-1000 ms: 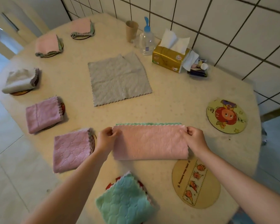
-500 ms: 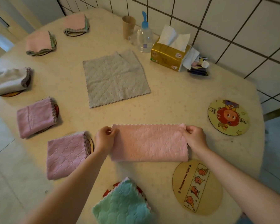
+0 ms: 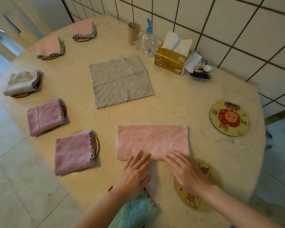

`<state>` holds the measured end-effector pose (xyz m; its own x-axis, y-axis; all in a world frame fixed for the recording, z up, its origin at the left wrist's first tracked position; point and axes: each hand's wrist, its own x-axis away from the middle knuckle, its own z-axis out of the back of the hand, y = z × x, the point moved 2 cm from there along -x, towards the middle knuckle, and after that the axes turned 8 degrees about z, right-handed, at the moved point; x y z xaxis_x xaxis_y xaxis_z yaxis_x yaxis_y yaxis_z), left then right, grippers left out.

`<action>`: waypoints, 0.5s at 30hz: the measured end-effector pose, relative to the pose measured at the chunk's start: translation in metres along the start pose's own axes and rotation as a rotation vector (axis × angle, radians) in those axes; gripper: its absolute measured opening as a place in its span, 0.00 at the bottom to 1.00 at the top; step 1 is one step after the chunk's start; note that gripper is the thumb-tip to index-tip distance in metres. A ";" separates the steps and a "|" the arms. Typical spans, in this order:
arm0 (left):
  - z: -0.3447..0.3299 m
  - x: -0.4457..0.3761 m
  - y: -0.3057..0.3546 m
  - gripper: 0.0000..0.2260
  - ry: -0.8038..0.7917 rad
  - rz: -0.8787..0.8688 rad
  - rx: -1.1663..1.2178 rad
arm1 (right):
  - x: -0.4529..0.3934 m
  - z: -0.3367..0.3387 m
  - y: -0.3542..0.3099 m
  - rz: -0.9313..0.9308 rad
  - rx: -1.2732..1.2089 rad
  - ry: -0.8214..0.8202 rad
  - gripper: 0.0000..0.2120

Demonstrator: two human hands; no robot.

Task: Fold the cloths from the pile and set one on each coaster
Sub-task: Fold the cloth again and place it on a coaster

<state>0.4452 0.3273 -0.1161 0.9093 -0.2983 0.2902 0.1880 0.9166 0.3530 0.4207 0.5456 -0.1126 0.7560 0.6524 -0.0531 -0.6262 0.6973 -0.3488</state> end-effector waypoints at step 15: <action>0.017 0.030 -0.068 0.29 -0.052 0.183 -0.048 | 0.013 0.010 0.025 -0.011 0.174 -0.242 0.33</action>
<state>0.4530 0.2516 -0.1161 0.9098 -0.1374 0.3916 0.0397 0.9681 0.2475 0.4132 0.5748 -0.1125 0.7085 0.6819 0.1819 -0.6574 0.7314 -0.1813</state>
